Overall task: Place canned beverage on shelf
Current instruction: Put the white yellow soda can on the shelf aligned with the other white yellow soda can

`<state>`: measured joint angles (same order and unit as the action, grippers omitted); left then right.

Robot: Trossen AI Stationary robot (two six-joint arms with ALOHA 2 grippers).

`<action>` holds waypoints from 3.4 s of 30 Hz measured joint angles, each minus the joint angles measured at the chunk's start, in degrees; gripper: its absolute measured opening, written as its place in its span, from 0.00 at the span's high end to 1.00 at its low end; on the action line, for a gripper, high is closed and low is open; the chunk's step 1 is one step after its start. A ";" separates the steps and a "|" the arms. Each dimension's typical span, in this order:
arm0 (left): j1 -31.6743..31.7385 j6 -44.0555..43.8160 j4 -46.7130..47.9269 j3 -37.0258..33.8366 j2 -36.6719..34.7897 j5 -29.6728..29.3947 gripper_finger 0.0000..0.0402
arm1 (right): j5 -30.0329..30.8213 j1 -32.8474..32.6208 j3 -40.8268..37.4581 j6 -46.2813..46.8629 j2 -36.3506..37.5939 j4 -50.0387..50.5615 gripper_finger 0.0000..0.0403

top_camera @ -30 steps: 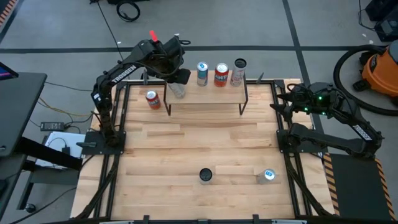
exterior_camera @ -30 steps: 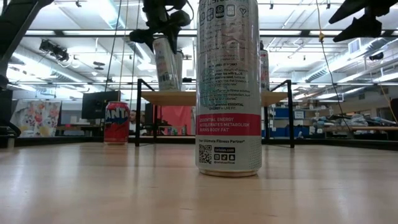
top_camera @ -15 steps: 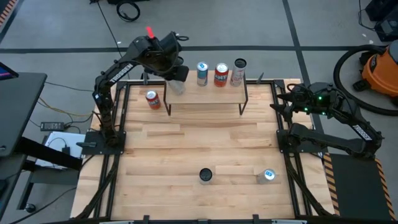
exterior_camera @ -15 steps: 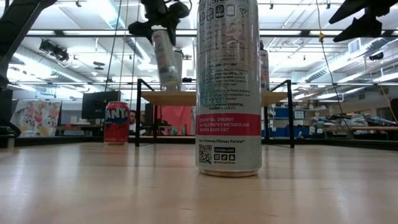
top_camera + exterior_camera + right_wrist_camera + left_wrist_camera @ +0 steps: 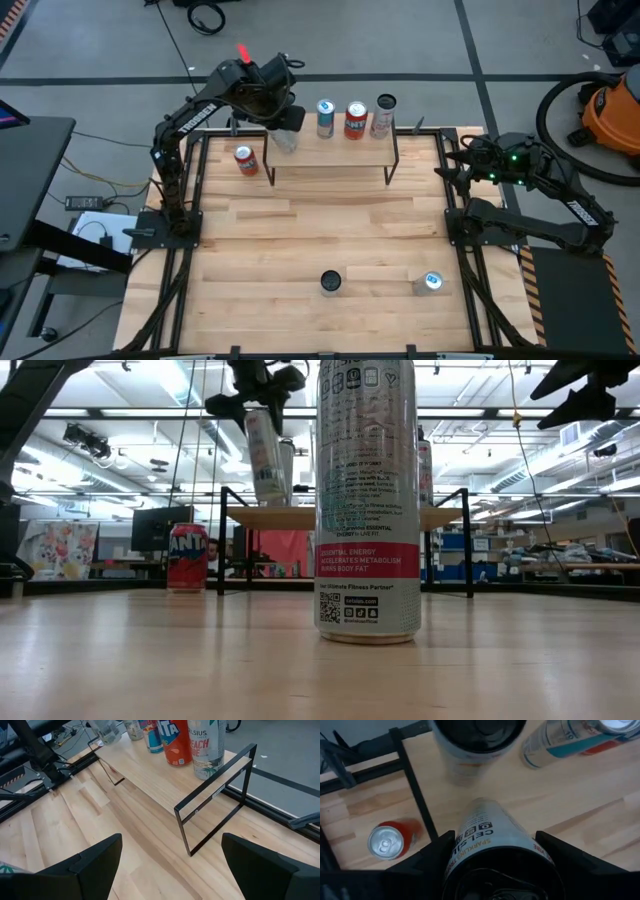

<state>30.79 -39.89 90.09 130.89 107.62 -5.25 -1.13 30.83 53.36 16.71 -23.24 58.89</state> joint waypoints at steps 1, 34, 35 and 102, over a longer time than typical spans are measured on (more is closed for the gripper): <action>-0.20 0.16 -0.13 0.00 0.44 -0.01 0.37 | -0.02 -0.01 0.00 -0.10 0.00 0.00 0.13; -1.34 4.12 -0.99 0.83 3.36 4.23 0.12 | -0.04 -0.02 0.00 0.11 0.00 -0.02 0.13; -1.32 4.12 -0.99 0.83 3.36 4.23 0.12 | -0.08 -0.02 0.00 0.09 0.00 -0.02 0.13; -31.82 7.98 -0.08 4.09 -15.36 -16.58 0.11 | -8.04 -0.24 0.00 1.32 -6.90 -19.19 0.50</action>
<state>-1.02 -31.91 90.02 134.98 92.25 -21.83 -9.17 30.59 53.36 18.03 -30.15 39.70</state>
